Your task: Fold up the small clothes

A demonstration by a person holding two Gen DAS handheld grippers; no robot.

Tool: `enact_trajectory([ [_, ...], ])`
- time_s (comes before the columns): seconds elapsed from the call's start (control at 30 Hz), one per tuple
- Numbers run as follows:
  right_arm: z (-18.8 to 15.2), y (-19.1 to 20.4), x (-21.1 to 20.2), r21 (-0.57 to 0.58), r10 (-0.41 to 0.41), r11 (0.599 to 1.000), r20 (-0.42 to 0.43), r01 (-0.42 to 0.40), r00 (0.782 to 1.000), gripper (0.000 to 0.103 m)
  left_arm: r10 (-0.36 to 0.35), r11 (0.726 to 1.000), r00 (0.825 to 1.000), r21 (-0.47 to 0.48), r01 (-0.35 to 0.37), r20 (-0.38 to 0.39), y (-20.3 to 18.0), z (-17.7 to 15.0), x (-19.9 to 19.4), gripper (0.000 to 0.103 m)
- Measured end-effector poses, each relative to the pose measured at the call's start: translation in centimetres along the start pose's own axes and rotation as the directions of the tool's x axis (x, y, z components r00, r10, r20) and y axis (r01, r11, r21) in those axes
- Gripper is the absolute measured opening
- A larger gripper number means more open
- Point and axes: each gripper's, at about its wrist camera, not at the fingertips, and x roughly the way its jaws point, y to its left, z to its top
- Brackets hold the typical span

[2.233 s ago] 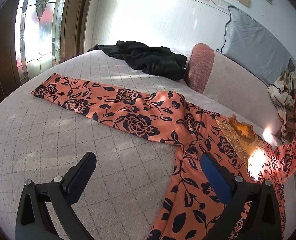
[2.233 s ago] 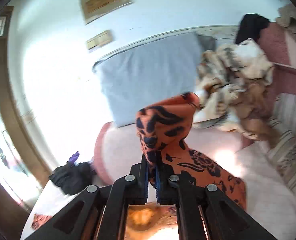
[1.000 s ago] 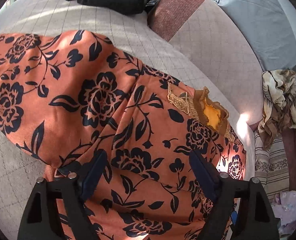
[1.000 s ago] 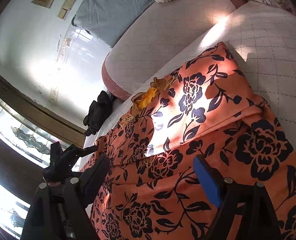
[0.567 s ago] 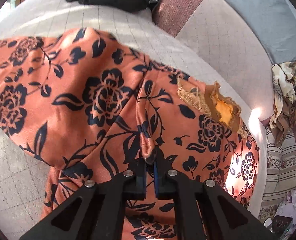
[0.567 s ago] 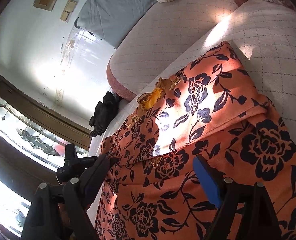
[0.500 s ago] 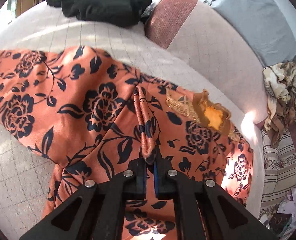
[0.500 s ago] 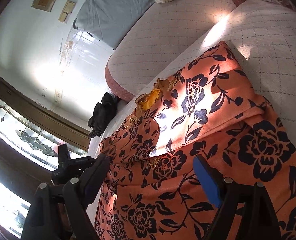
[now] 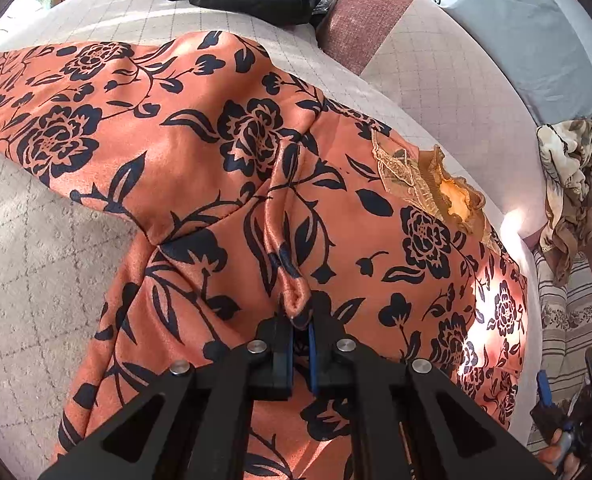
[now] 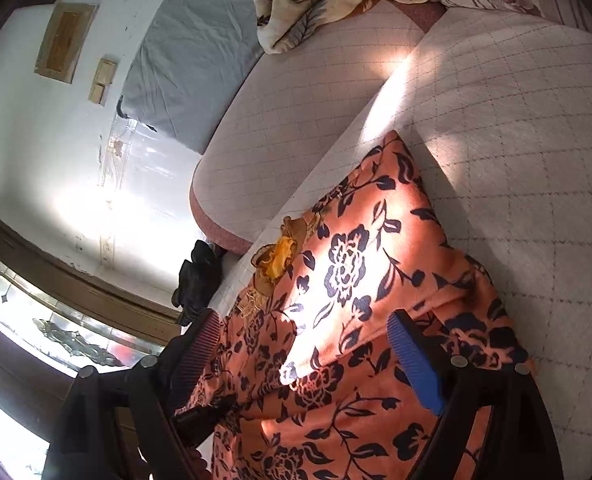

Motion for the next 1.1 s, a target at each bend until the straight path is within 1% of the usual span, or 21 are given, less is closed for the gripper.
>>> enact_trajectory([
  [0.1,2.8,-1.0,3.3,0.073,0.088,0.994,-0.092,-0.081,0.992,0.091,-0.002,1.000,1.000,0.002,0.002,0.000,-0.1,-0.3,0.1,0.006],
  [0.13,3.3,-2.4,4.7,0.107,0.062,0.993,-0.126,-0.049,0.990,0.091,-0.003,1.000,1.000,0.001,0.003,0.000,0.1,-0.6,0.0,0.006],
  [0.17,3.6,-4.2,5.5,0.145,-0.060,0.986,-0.142,0.081,0.988,0.090,-0.004,1.000,1.000,0.000,0.004,-0.001,0.1,-0.5,-0.1,0.006],
  [0.2,3.2,-5.7,5.5,0.206,-0.078,0.973,-0.141,0.106,0.987,0.086,-0.006,1.000,1.000,-0.001,0.006,-0.004,0.0,-0.5,0.1,0.006],
  [0.23,3.3,-5.6,5.2,0.211,-0.050,0.974,-0.135,0.078,0.990,0.086,-0.010,1.000,1.000,-0.003,0.010,-0.005,0.0,-0.4,0.1,0.006],
  [0.33,5.0,-2.4,4.6,0.089,-0.041,0.995,-0.123,0.052,0.992,0.090,-0.019,1.000,1.000,-0.001,0.019,-0.005,0.1,-0.4,0.1,0.006],
  [0.43,7.4,-1.1,6.7,0.062,0.013,0.998,-0.133,-0.005,0.991,0.090,-0.022,1.000,1.000,0.004,0.022,-0.003,0.1,-0.4,0.1,0.007],
  [0.47,8.4,-1.2,7.9,0.047,-0.006,0.999,-0.134,0.012,0.991,0.090,-0.024,1.000,1.000,0.001,0.024,-0.005,0.2,-0.3,0.1,0.008],
  [0.5,9.3,-1.8,9.3,0.032,-0.052,0.998,-0.135,0.057,0.989,0.090,-0.025,1.000,1.000,-0.002,0.025,-0.006,0.3,-0.4,0.2,0.008],
  [0.53,10.1,-3.1,10.6,0.044,-0.116,0.991,-0.134,0.123,0.984,0.090,-0.025,1.000,1.000,-0.001,0.025,-0.005,0.3,-0.4,0.1,0.008],
  [0.57,10.6,-4.7,11.7,0.096,-0.140,0.983,-0.149,0.156,0.979,0.090,-0.022,1.000,1.000,0.007,0.022,-0.003,0.2,-0.5,0.1,0.008],
  [0.63,11.3,-5.5,11.4,0.185,-0.079,0.978,-0.113,0.099,0.991,0.091,-0.019,1.000,1.000,0.019,0.019,-0.004,0.1,-0.5,0.2,0.008],
  [0.7,11.9,-3.9,10.7,0.144,-0.016,0.989,-0.087,0.028,0.996,0.091,-0.019,1.000,1.000,0.019,0.019,-0.009,0.1,-0.3,0.3,0.008],
  [0.73,12.2,-3.3,10.7,0.107,-0.025,0.994,-0.072,0.033,0.997,0.091,-0.019,1.000,1.000,0.024,0.019,-0.008,0.1,-0.3,0.3,0.008],
  [0.77,12.5,-3.2,11.1,0.069,-0.075,0.995,-0.059,0.079,0.995,0.092,-0.019,0.999,1.000,0.030,0.019,-0.005,0.0,-0.4,0.3,0.008],
  [0.8,12.7,-3.8,12.0,0.046,-0.147,0.988,-0.065,0.150,0.987,0.093,-0.020,0.999,1.000,0.034,0.020,-0.003,0.0,-0.4,0.3,0.008],
  [0.83,12.6,-5.0,13.1,0.059,-0.173,0.982,-0.103,0.180,0.979,0.093,-0.020,0.999,1.000,0.034,0.020,-0.005,0.0,-0.4,0.3,0.008],
  [0.87,12.7,-5.3,13.2,0.069,-0.167,0.983,-0.085,0.173,0.982,0.093,-0.020,0.999,1.000,0.030,0.020,-0.007,0.0,-0.4,0.3,0.008],
  [0.93,12.8,-3.8,12.1,0.071,-0.141,0.987,-0.051,0.144,0.989,0.094,-0.015,0.999,1.000,0.029,0.015,-0.013,0.0,-0.3,0.4,0.008],
  [1.0,12.1,-1.7,10.9,0.037,-0.083,0.996,-0.052,0.085,0.995,0.094,-0.009,0.999,1.000,0.039,0.009,-0.009,-0.2,-0.3,0.4,0.008],
  [1.1,9.3,0.7,9.2,-0.014,-0.021,1.000,-0.071,0.020,0.997,0.094,-0.008,0.999,1.000,0.050,0.008,-0.011,-0.2,-0.3,0.4,0.008],
])
